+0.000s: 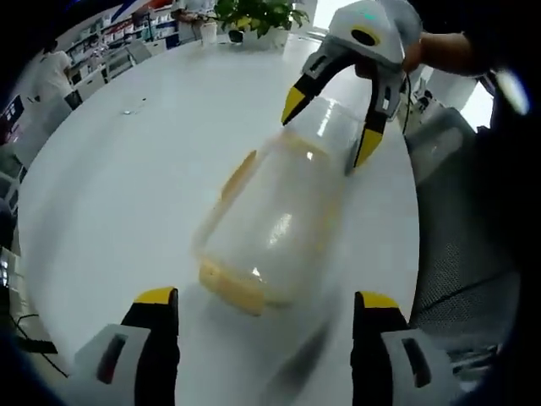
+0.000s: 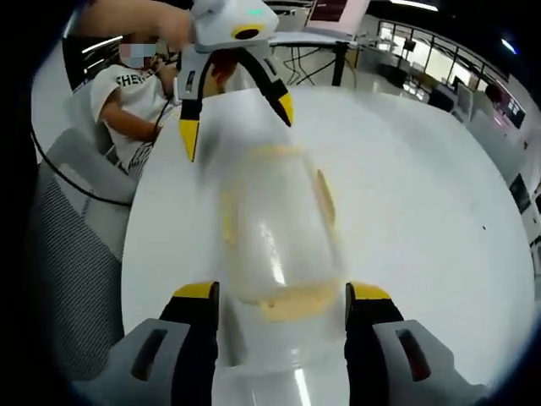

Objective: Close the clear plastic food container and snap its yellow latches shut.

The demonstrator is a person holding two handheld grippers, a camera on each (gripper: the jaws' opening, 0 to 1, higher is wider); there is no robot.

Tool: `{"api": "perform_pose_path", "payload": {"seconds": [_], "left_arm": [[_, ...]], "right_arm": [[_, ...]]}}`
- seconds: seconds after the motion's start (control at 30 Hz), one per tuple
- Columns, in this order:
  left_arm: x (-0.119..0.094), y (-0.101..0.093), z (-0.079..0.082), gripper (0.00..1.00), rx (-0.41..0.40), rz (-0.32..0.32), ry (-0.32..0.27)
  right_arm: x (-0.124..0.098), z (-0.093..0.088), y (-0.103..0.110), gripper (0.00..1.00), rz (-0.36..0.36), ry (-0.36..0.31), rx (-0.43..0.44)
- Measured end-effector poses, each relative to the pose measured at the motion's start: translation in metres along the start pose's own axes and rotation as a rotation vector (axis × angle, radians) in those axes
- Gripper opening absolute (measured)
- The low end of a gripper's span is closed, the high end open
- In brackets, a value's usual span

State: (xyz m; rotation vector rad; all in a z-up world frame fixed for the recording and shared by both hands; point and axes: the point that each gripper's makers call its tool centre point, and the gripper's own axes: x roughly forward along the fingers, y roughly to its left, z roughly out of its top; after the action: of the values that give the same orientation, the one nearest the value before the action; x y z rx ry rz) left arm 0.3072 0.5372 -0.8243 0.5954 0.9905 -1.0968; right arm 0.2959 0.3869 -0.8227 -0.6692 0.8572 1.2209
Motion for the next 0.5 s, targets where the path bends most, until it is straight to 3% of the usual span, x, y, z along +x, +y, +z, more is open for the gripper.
{"api": "perform_pose_path", "payload": {"seconds": [0.3,0.5], "left_arm": [[0.007,0.009,-0.007,0.79,0.157,-0.011,0.104],[0.012,0.013,-0.01,0.71,0.243,-0.029,0.16]], "right_arm": [[0.005,-0.006,0.0,0.56,0.024,0.056,-0.023],[0.007,-0.013,-0.003,0.53,0.022,0.101,-0.035]]}}
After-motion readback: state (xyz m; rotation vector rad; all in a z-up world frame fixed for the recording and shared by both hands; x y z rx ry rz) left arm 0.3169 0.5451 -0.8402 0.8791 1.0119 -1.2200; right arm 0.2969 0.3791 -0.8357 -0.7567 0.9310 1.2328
